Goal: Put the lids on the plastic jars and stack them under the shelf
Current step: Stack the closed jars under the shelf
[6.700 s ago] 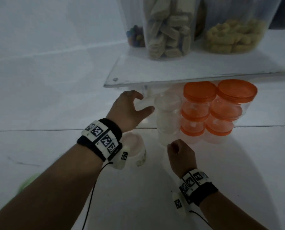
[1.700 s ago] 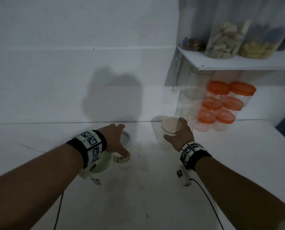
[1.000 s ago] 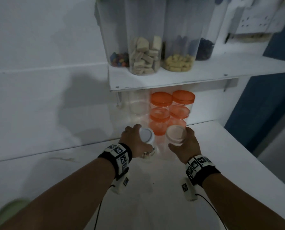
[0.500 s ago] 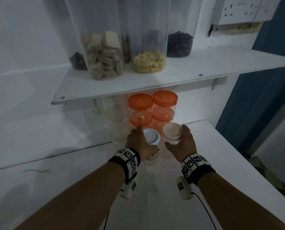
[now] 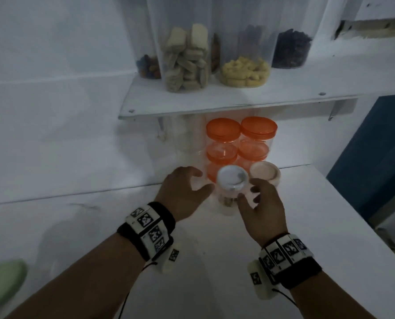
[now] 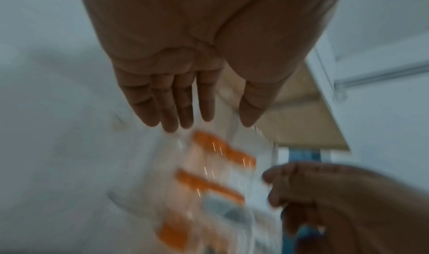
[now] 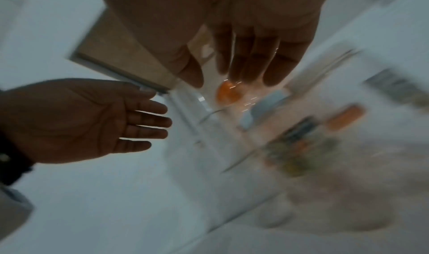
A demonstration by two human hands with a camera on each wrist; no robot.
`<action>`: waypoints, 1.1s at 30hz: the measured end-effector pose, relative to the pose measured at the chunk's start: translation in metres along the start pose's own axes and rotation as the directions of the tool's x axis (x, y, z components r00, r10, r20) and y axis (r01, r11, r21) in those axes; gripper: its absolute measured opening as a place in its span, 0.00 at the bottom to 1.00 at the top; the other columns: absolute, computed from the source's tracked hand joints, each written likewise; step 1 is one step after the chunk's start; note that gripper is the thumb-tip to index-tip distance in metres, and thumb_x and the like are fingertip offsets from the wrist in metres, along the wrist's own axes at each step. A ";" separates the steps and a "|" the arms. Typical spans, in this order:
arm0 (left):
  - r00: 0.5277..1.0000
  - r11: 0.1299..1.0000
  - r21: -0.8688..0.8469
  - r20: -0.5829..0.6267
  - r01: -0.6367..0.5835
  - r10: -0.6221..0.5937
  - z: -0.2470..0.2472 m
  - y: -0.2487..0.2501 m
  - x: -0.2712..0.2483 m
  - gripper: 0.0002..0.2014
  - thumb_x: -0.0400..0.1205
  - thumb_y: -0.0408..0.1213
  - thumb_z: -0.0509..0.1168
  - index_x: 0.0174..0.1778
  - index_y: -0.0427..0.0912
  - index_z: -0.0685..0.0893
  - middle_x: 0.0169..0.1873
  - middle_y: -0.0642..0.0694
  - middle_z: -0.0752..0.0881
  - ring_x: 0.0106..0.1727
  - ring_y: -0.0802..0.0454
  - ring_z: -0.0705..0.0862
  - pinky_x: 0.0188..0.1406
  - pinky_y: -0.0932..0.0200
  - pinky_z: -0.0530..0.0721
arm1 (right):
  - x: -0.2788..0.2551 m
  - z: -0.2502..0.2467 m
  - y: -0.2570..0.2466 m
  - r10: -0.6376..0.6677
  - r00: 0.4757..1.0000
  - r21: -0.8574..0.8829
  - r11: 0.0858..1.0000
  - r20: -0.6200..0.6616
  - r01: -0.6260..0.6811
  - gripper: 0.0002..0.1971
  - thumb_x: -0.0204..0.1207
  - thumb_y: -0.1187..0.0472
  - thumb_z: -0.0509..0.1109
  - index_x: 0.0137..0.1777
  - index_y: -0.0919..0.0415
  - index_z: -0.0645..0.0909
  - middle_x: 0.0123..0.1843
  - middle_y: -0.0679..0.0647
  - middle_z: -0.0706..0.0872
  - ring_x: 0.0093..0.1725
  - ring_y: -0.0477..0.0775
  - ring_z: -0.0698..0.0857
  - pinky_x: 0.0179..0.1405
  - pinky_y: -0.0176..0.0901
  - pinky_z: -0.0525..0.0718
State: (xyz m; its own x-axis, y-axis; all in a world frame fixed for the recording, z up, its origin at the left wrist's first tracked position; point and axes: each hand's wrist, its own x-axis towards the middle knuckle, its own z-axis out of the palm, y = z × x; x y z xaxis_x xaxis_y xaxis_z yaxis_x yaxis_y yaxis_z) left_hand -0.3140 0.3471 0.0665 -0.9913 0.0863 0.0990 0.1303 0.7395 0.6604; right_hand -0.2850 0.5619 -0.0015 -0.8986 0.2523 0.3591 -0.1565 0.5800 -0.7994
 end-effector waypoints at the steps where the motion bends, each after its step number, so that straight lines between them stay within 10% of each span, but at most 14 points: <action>1: 0.998 1.000 -0.011 -0.063 -0.009 0.009 -0.023 -0.008 -0.020 0.21 0.80 0.58 0.74 0.65 0.53 0.86 0.61 0.57 0.86 0.61 0.58 0.84 0.62 0.57 0.83 | -0.010 0.009 -0.020 -0.062 0.993 0.044 0.997 0.104 0.057 0.19 0.78 0.55 0.79 0.67 0.53 0.82 0.54 0.48 0.86 0.48 0.43 0.83 0.48 0.40 0.82; 8: 0.877 0.978 -0.070 -0.434 0.195 -0.206 -0.170 -0.126 -0.185 0.07 0.82 0.47 0.73 0.54 0.54 0.88 0.51 0.61 0.90 0.54 0.61 0.88 0.51 0.56 0.84 | -0.094 0.114 -0.153 -0.300 0.689 0.184 0.954 0.660 0.239 0.23 0.78 0.42 0.76 0.70 0.46 0.80 0.61 0.41 0.81 0.55 0.40 0.81 0.54 0.38 0.84; 12: 0.751 0.904 -0.095 -0.526 0.416 -0.400 -0.193 -0.221 -0.270 0.20 0.78 0.26 0.71 0.63 0.47 0.79 0.59 0.47 0.84 0.58 0.45 0.84 0.52 0.48 0.80 | -0.148 0.179 -0.199 -0.317 0.507 0.207 0.942 0.801 0.263 0.47 0.70 0.34 0.80 0.85 0.44 0.62 0.79 0.46 0.68 0.76 0.47 0.73 0.76 0.48 0.77; 15: 0.721 0.821 -0.134 -0.414 0.555 -0.556 -0.181 -0.279 -0.300 0.30 0.77 0.22 0.73 0.75 0.41 0.75 0.67 0.39 0.80 0.65 0.38 0.82 0.57 0.46 0.81 | -0.178 0.219 -0.225 -0.320 0.463 0.216 0.940 0.827 0.263 0.59 0.63 0.32 0.82 0.88 0.42 0.51 0.86 0.47 0.61 0.83 0.50 0.64 0.83 0.53 0.69; 19: 0.795 0.787 -0.220 -0.071 0.576 -0.602 -0.154 -0.313 -0.299 0.48 0.77 0.40 0.82 0.89 0.52 0.61 0.77 0.53 0.72 0.74 0.47 0.77 0.60 0.56 0.82 | -0.208 0.267 -0.243 -0.289 0.494 0.190 0.952 0.820 0.242 0.58 0.61 0.35 0.85 0.87 0.42 0.55 0.82 0.51 0.66 0.81 0.54 0.69 0.80 0.53 0.73; 22: 0.836 0.803 -0.291 -0.019 0.521 -0.549 -0.143 -0.322 -0.291 0.49 0.68 0.59 0.82 0.84 0.61 0.66 0.75 0.60 0.78 0.72 0.51 0.81 0.70 0.44 0.84 | -0.218 0.282 -0.246 -0.275 0.554 0.169 0.957 0.786 0.235 0.49 0.65 0.38 0.84 0.82 0.43 0.62 0.75 0.51 0.74 0.73 0.54 0.76 0.73 0.50 0.78; 27: 0.875 0.846 -0.252 0.009 0.470 -0.484 -0.132 -0.327 -0.273 0.45 0.75 0.52 0.82 0.86 0.58 0.65 0.74 0.59 0.78 0.74 0.50 0.81 0.71 0.46 0.83 | -0.216 0.273 -0.235 -0.217 0.664 0.103 0.973 0.716 0.207 0.50 0.62 0.38 0.83 0.82 0.44 0.62 0.75 0.49 0.75 0.73 0.53 0.76 0.72 0.49 0.79; 33: 0.891 0.919 0.199 0.243 0.340 -0.383 -0.084 -0.287 -0.240 0.43 0.85 0.60 0.68 0.92 0.50 0.56 0.90 0.47 0.59 0.89 0.46 0.61 0.87 0.52 0.61 | -0.157 0.181 -0.176 -0.037 0.873 -0.028 0.998 0.487 0.058 0.55 0.64 0.47 0.88 0.86 0.57 0.61 0.77 0.50 0.74 0.77 0.53 0.74 0.73 0.37 0.70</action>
State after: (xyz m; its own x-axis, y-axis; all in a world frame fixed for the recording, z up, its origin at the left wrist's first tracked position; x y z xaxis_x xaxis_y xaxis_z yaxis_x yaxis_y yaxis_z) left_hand -0.1117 0.0576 -0.0844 -0.9375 -0.0441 -0.3451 -0.2209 0.8417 0.4927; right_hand -0.1912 0.2799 -0.0045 -0.9780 -0.1785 0.1080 -0.1966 0.6148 -0.7638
